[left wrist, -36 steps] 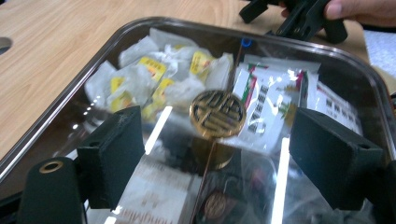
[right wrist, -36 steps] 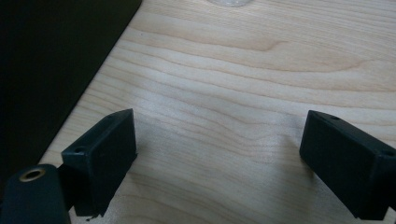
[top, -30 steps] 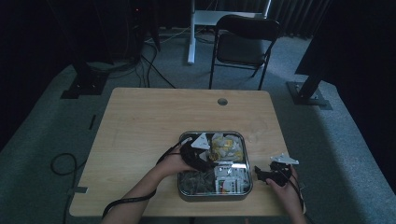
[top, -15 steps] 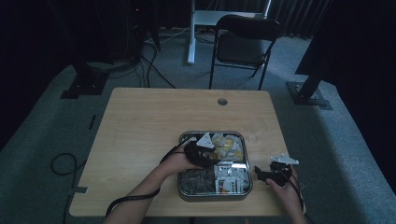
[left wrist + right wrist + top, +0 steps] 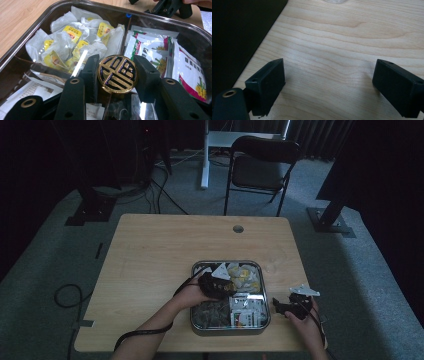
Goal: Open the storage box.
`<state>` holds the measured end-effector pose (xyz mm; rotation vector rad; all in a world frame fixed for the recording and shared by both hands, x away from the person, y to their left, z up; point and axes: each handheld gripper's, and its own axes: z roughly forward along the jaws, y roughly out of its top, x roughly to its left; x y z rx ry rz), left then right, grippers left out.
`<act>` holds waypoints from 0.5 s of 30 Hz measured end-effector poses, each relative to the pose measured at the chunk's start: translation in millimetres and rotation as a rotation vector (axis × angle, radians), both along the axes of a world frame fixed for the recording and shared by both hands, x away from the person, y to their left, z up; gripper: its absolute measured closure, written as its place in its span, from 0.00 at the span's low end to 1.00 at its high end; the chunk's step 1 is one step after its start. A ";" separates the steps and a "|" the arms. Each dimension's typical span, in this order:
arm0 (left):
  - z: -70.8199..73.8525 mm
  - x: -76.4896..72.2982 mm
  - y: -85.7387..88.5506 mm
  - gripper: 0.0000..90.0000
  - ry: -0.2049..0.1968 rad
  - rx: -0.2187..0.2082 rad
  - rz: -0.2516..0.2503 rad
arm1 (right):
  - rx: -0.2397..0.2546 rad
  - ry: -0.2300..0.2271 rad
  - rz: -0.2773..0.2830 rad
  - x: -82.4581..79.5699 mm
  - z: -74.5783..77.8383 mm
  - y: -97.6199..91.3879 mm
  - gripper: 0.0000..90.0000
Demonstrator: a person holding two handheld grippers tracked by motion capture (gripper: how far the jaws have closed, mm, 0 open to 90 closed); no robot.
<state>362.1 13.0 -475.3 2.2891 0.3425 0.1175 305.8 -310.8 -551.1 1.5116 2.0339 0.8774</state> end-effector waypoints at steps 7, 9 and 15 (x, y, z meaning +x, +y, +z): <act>12.2 -0.7 1.4 0.66 -0.006 -0.016 -0.012 | -0.001 -0.002 0.001 0.2 0.0 -0.1 0.11; 20.6 -1.0 2.9 0.66 -0.017 -0.015 -0.013 | -0.001 -0.001 0.000 0.1 0.0 -0.1 0.11; 30.4 -2.6 8.9 0.66 -0.029 -0.022 -0.006 | -0.001 0.000 0.001 0.1 0.0 -0.1 0.11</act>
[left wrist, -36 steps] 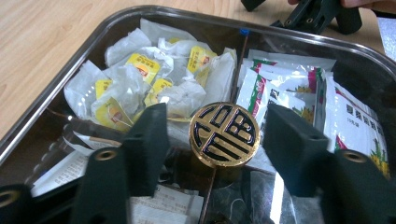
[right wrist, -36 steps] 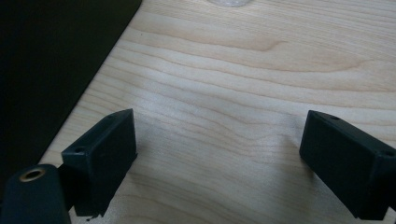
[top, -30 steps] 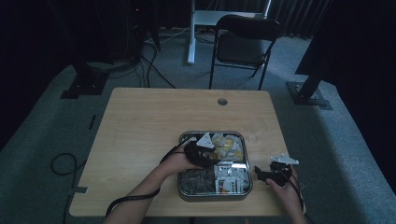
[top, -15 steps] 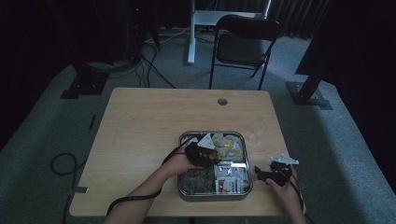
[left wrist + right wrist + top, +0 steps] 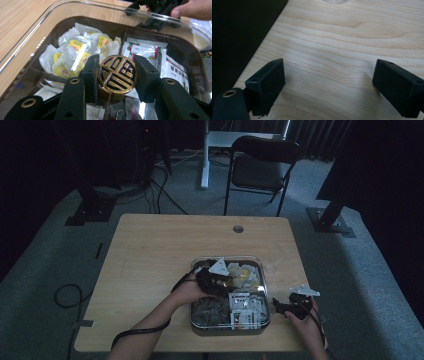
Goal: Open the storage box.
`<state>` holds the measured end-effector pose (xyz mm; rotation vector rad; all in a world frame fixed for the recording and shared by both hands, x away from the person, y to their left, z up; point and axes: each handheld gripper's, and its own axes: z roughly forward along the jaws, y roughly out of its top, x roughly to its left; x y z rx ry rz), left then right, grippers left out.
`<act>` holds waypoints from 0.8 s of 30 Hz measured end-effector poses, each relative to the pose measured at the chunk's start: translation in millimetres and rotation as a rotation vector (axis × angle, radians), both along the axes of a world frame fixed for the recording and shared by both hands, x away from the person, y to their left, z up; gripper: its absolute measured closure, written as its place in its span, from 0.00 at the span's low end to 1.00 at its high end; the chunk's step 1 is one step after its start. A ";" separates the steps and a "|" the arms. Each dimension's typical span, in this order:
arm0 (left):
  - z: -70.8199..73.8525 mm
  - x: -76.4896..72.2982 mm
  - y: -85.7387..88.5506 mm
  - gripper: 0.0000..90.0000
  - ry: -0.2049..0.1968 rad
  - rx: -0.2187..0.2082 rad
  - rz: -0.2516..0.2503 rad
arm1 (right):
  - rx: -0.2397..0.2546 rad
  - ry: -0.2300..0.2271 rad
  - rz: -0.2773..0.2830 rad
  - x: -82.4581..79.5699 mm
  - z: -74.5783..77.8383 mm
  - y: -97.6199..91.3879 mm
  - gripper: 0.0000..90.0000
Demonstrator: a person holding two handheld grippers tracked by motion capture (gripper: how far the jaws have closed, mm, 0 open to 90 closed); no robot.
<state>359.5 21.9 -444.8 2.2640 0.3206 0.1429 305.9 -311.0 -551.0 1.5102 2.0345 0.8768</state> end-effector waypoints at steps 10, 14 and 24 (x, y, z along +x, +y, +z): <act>3.7 1.6 18.3 0.66 0.006 -0.012 0.035 | 0.000 0.000 0.000 0.0 0.0 0.0 0.11; 4.4 3.2 29.0 0.66 0.012 -0.020 0.053 | -0.001 0.000 0.000 0.0 0.0 0.0 0.11; 2.1 7.0 50.9 0.66 0.014 -0.015 0.104 | 0.000 -0.001 -0.001 0.0 -0.1 0.0 0.11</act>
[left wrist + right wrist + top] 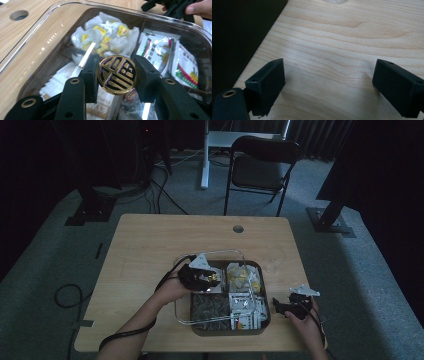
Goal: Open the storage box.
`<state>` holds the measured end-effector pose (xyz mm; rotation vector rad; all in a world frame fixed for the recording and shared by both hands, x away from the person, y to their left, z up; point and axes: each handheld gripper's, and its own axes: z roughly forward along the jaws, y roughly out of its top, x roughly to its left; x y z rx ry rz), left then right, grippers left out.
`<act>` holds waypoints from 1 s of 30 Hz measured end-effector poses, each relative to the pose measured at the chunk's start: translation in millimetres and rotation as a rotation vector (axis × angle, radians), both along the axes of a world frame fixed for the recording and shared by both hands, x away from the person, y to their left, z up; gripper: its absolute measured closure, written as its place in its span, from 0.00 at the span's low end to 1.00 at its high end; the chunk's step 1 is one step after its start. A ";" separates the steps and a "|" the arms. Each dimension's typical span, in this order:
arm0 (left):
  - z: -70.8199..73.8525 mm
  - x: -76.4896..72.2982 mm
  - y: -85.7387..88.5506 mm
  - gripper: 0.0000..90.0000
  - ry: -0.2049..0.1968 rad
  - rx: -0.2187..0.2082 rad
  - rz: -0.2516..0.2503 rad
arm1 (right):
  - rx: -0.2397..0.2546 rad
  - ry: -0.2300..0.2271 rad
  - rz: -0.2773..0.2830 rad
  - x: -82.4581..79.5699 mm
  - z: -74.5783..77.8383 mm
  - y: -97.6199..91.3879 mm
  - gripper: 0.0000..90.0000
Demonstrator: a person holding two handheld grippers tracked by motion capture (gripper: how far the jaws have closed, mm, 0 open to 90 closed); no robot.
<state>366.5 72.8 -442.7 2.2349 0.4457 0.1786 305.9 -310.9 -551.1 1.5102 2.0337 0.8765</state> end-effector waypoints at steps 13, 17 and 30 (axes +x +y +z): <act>-1.4 4.5 37.1 0.66 0.003 0.017 0.073 | 0.001 0.001 0.000 0.0 0.0 0.0 0.11; -3.0 6.1 49.5 0.66 0.006 0.021 0.102 | 0.001 0.001 0.000 -0.1 0.0 0.1 0.11; -9.2 9.6 93.8 0.66 0.021 0.025 0.202 | 0.000 0.001 0.000 -0.1 0.0 0.0 0.11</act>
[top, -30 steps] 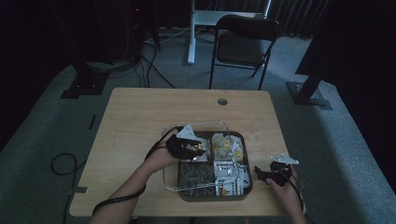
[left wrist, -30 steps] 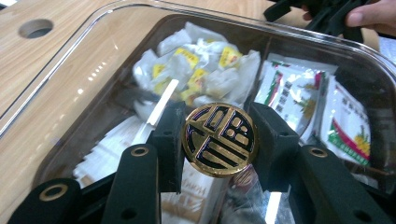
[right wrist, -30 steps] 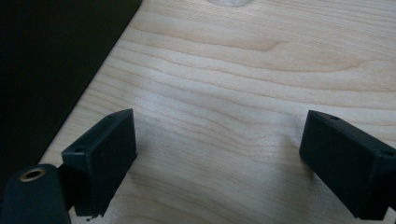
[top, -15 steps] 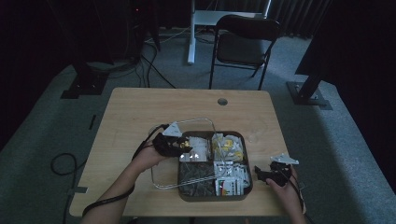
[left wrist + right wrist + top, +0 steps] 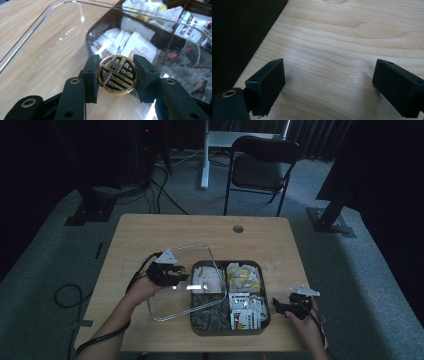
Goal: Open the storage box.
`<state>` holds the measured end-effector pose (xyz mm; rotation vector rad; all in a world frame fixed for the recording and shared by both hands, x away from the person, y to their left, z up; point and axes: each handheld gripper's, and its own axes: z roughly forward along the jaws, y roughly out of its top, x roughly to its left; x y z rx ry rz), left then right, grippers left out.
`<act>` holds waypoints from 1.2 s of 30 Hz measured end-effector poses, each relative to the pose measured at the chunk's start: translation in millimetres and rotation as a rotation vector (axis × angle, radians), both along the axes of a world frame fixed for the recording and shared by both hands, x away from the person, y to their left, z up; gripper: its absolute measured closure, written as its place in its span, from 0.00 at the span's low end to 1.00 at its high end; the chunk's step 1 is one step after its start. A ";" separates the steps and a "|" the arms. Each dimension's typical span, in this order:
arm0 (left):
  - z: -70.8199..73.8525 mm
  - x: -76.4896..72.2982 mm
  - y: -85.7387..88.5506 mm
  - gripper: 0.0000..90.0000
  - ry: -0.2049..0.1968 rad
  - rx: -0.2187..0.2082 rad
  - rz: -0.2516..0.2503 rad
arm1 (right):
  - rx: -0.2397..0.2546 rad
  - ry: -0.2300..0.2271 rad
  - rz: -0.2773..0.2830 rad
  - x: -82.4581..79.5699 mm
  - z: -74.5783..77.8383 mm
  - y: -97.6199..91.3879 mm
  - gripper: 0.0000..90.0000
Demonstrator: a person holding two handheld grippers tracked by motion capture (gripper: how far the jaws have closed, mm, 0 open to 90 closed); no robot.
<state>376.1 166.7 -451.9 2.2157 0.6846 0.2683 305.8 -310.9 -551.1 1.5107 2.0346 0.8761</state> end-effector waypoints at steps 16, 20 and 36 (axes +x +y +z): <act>-4.5 2.7 59.7 0.66 -0.004 0.019 0.148 | 0.000 0.000 0.000 0.0 0.0 0.0 0.11; -7.3 0.1 78.8 0.66 -0.004 0.023 0.186 | 0.000 0.000 0.000 0.0 0.0 0.0 0.11; -27.6 -2.2 111.5 0.66 0.014 0.014 0.288 | 0.000 0.000 0.000 0.0 0.0 0.0 0.11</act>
